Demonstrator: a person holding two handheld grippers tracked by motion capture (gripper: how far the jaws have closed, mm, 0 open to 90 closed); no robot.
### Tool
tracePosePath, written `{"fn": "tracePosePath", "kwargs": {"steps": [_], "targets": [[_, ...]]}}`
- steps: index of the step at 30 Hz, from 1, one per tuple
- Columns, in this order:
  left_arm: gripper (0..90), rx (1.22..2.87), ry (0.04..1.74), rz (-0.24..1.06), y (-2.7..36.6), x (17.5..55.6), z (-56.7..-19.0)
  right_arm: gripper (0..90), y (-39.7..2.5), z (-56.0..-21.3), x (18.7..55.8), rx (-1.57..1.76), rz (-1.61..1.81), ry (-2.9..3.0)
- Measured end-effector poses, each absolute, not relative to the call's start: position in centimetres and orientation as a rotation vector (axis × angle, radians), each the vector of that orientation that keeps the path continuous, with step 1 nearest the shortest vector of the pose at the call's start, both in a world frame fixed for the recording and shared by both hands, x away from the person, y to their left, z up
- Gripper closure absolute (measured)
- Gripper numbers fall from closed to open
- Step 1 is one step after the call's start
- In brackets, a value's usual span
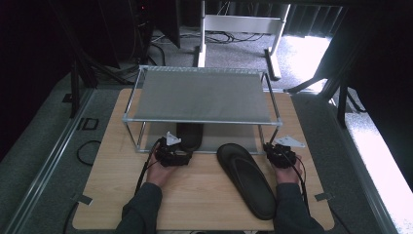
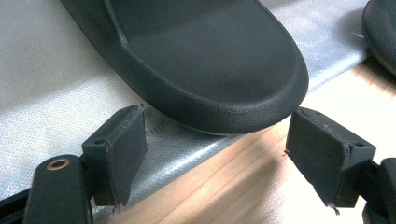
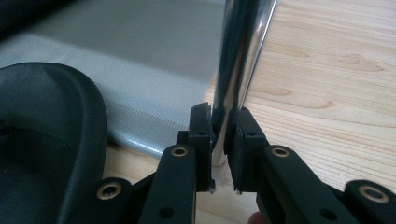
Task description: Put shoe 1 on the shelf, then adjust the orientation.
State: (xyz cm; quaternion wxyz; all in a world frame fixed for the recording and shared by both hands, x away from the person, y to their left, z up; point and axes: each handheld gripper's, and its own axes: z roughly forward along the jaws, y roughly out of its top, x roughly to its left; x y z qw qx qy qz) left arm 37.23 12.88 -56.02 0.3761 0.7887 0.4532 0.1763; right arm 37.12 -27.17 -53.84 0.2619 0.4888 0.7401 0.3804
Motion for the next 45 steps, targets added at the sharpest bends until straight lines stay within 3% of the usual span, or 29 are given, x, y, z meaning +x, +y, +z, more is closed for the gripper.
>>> {"fn": "tracePosePath", "kwargs": {"steps": [5, 9, 29, 45], "targets": [[21.1, 2.015, 1.163, 0.445, 12.9, 37.3, -56.0, 64.6, -27.3, -53.0, 36.3, 1.343, 1.029, 1.974], [21.1, 2.016, 1.162, 0.446, 12.9, 37.3, -56.0, 59.5, -27.6, -52.6, 34.8, 1.35, 1.022, 1.974], [21.2, 2.02, 1.16, 0.452, 12.9, 37.2, -56.0, 57.6, -25.3, -51.0, 29.5, 1.234, 1.158, 2.098], [21.2, 2.018, 1.161, 0.45, 12.9, 37.2, -56.0, 57.9, -24.3, -52.5, 29.4, 1.221, 1.104, 2.209]]}}
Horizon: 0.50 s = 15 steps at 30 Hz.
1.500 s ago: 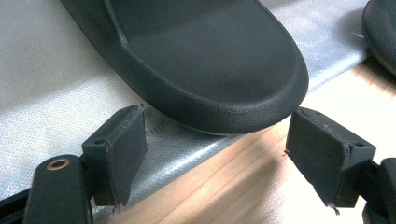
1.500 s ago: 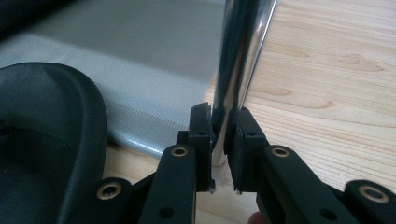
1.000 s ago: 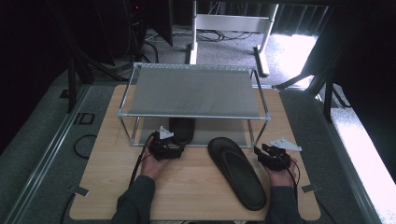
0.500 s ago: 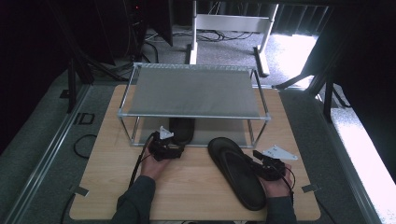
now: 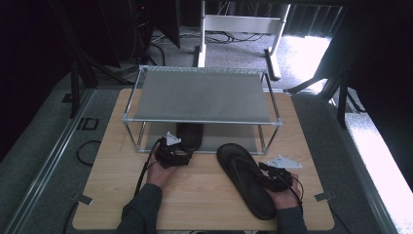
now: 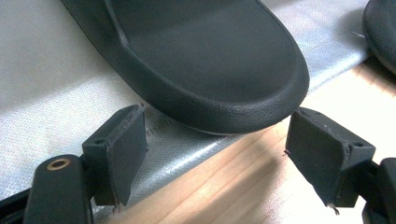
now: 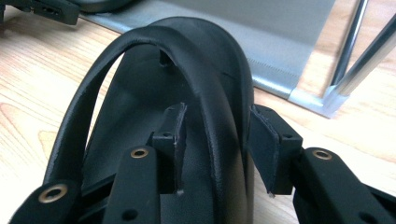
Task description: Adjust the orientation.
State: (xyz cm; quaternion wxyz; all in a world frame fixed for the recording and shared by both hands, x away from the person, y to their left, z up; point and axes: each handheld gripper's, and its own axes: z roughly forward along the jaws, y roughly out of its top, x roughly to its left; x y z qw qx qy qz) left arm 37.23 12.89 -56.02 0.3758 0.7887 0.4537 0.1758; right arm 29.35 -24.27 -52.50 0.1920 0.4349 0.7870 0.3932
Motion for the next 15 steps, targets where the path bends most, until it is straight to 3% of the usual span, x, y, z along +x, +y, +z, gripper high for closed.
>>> {"fn": "tracePosePath", "kwargs": {"steps": [5, 15], "targets": [[21.2, 2.017, 1.161, 0.449, 12.9, 37.2, -56.0, 70.3, -24.3, -52.6, 29.5, 1.232, 1.088, 2.21], [21.1, 2.016, 1.162, 0.446, 12.9, 37.2, -56.0, 73.9, -22.6, -51.8, 30.5, 1.176, 1.074, 2.186]]}}
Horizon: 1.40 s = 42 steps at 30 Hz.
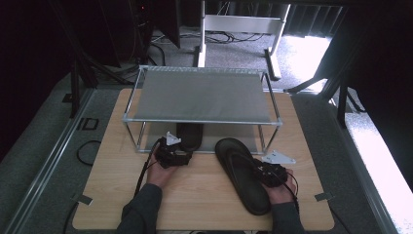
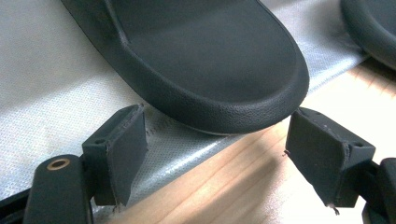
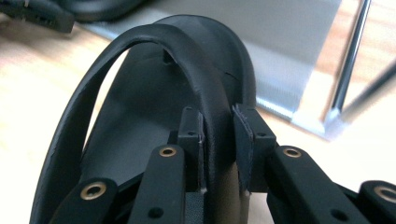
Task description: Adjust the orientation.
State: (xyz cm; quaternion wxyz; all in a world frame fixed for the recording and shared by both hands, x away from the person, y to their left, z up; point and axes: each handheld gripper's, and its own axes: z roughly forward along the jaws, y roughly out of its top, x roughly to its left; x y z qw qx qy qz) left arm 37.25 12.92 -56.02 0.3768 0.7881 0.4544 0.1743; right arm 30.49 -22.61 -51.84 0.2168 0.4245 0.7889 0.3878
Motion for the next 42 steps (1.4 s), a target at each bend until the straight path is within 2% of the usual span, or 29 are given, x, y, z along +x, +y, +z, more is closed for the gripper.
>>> {"fn": "tracePosePath", "kwargs": {"steps": [17, 36, 39, 42], "targets": [[21.1, 2.014, 1.161, 0.443, 13.0, 37.2, -56.0, 74.4, -17.7, -50.9, 35.7, 1.183, 1.097, 2.023], [21.1, 2.014, 1.161, 0.442, 13.0, 37.2, -56.0, 75.1, -15.7, -53.0, 38.5, 1.323, 1.069, 1.922], [21.1, 2.014, 1.161, 0.443, 13.0, 37.2, -56.0, 72.9, -15.4, -53.1, 38.7, 1.331, 1.073, 1.924], [21.1, 2.013, 1.161, 0.442, 13.0, 37.2, -56.0, 64.2, -15.4, -53.1, 38.5, 1.304, 1.076, 1.937]]}}
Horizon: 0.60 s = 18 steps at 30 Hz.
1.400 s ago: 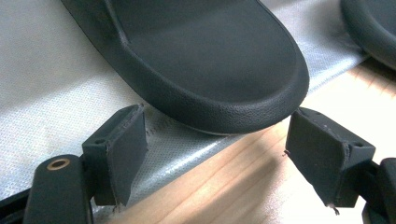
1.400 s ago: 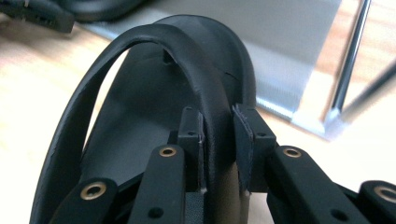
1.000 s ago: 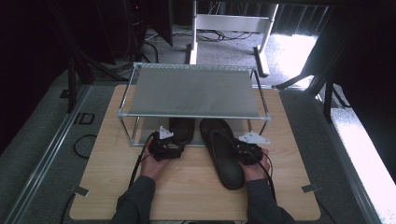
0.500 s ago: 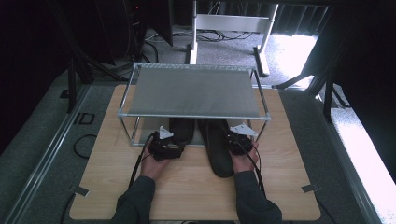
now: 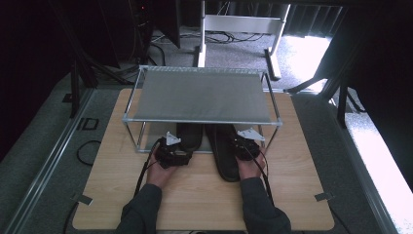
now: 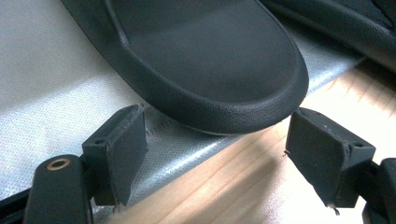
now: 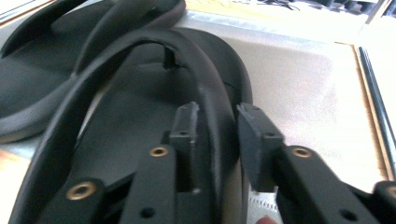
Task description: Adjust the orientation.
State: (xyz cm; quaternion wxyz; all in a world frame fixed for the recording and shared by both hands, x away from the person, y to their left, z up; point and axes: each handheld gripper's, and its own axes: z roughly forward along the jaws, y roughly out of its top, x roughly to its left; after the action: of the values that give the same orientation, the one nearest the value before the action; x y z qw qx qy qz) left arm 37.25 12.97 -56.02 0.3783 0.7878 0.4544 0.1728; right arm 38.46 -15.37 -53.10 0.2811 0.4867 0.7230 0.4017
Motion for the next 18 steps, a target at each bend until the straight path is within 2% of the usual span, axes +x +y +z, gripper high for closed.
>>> {"fn": "tracePosePath", "kwargs": {"steps": [3, 6, 18], "targets": [[21.1, 2.013, 1.161, 0.44, 13.0, 37.3, -56.0, 54.8, -15.8, -52.9, 37.7, 1.259, 1.078, 1.946], [21.1, 2.013, 1.161, 0.441, 13.0, 37.3, -56.0, 49.9, -16.2, -52.5, 36.2, 1.186, 1.077, 1.967], [21.1, 2.013, 1.162, 0.442, 13.0, 37.2, -56.0, 43.2, -18.1, -51.7, 29.8, 1.069, 1.111, 2.067]]}}
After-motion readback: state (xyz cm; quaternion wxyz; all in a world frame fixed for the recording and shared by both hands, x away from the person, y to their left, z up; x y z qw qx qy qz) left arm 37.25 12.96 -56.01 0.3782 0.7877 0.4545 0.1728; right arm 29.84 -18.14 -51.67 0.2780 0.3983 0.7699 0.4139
